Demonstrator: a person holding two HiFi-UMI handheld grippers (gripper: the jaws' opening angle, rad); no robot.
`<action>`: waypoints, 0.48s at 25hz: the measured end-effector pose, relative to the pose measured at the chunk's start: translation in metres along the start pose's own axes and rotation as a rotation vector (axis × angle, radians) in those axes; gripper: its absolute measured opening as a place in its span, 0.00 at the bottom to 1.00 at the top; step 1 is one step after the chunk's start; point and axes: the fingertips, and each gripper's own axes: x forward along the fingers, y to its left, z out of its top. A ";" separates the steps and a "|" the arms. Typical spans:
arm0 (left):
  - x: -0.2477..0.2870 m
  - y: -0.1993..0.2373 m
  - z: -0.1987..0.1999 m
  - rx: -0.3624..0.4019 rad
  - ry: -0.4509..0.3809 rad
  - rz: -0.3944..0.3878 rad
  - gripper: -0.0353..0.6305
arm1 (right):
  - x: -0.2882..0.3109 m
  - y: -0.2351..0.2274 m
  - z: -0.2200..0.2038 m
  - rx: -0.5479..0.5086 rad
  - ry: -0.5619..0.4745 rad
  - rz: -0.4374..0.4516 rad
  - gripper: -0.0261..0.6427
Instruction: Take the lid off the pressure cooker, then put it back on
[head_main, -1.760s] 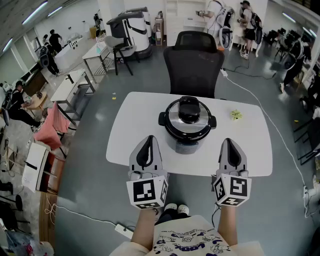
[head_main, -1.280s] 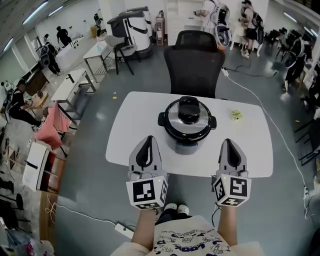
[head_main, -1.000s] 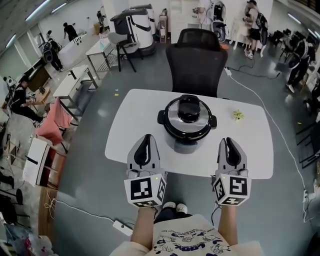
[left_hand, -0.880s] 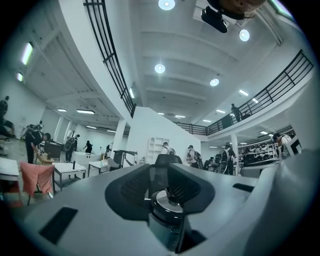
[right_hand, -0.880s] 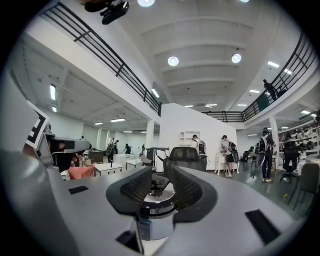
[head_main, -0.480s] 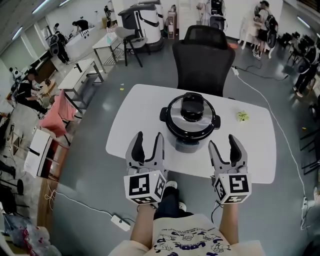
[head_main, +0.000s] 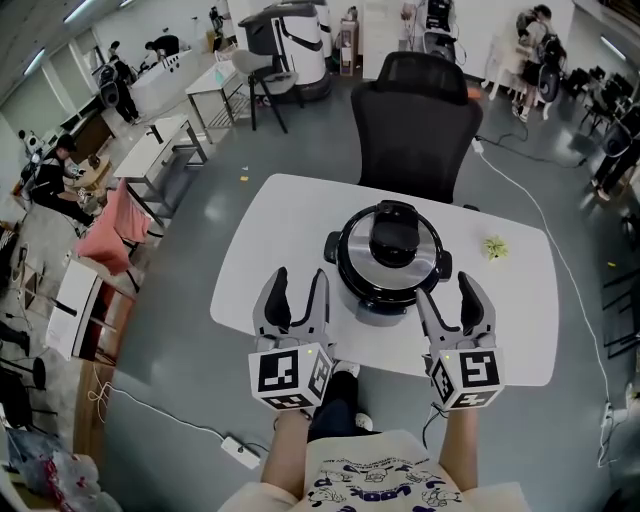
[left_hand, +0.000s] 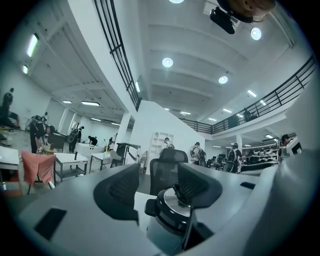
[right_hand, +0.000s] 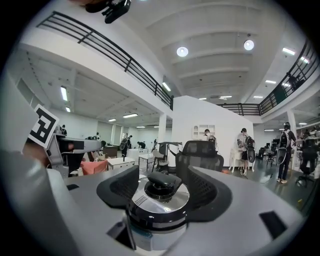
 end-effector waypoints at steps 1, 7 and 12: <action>0.010 0.004 -0.003 -0.003 0.003 -0.003 0.41 | 0.011 -0.001 -0.001 -0.002 0.003 0.004 0.49; 0.073 0.023 -0.010 -0.049 0.027 -0.031 0.41 | 0.075 -0.005 0.000 -0.017 0.033 0.046 0.53; 0.118 0.037 -0.020 -0.097 0.074 -0.061 0.41 | 0.118 -0.005 0.001 -0.036 0.080 0.086 0.56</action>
